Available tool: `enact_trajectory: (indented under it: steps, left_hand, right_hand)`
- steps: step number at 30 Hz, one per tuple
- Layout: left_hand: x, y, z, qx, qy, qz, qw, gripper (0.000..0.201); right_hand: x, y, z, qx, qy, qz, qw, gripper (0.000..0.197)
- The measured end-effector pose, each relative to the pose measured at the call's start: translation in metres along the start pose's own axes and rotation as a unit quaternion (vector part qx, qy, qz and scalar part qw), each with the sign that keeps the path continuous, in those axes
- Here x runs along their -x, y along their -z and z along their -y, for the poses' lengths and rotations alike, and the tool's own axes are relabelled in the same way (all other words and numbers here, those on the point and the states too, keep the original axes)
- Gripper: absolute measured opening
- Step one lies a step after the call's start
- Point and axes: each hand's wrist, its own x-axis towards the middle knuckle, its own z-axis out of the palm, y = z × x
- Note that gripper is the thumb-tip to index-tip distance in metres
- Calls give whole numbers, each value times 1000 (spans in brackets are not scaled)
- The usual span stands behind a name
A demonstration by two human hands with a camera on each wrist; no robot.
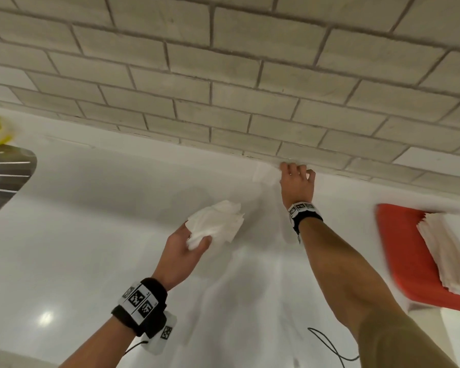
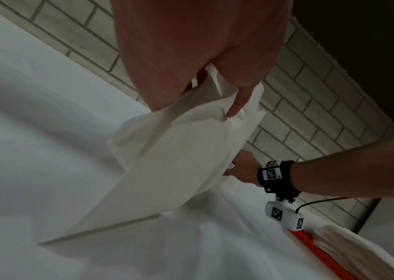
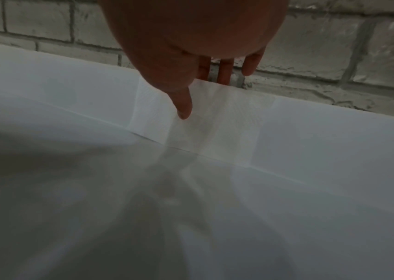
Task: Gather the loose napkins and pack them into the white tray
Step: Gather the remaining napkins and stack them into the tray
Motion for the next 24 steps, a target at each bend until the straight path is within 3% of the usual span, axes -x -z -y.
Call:
enact_trajectory:
  steps: [3, 5, 6, 8, 11, 13, 15, 18, 20, 22, 24]
  left_hand:
    - [-4, -4, -5, 16, -8, 14, 1000, 29]
    - [-5, -6, -12, 46, 30, 15, 998, 16]
    - [-6, -7, -16, 70, 57, 12, 996, 8]
    - [-9, -6, -23, 137, 108, 9, 985, 11]
    - [-11, -6, -29, 235, 175, 32, 955, 18]
    - [-11, -10, -25, 246, 206, 64, 945, 19]
    - [-10, -15, -11, 210, 243, 89, 943, 23]
    - [-11, -16, 26, 114, 288, 111, 944, 90]
    - [-10, -16, 46, 114, 301, 89, 943, 115]
    - [-6, -14, 51, 101, 293, 75, 948, 112]
    - [-1, -13, 55, 38, 251, 83, 964, 98]
  right_hand:
    - [3, -7, -3, -65, 8, 62, 996, 31]
    - [12, 4, 3, -218, 10, 132, 967, 24]
    - [19, 13, 7, -301, 3, 167, 939, 28]
    - [34, 36, 14, -427, -36, 190, 883, 39]
    - [70, 65, 15, -581, -87, 154, 795, 40]
    - [97, 79, 11, -659, -131, 121, 731, 38]
    - [125, 91, 9, -697, -173, 101, 689, 49]
    - [168, 105, 8, -718, -193, 100, 662, 84]
    - [193, 118, 12, -715, -162, 102, 672, 100]
    - [212, 137, 19, -708, -113, 108, 688, 94]
    - [225, 152, 24, -719, -62, 116, 682, 74]
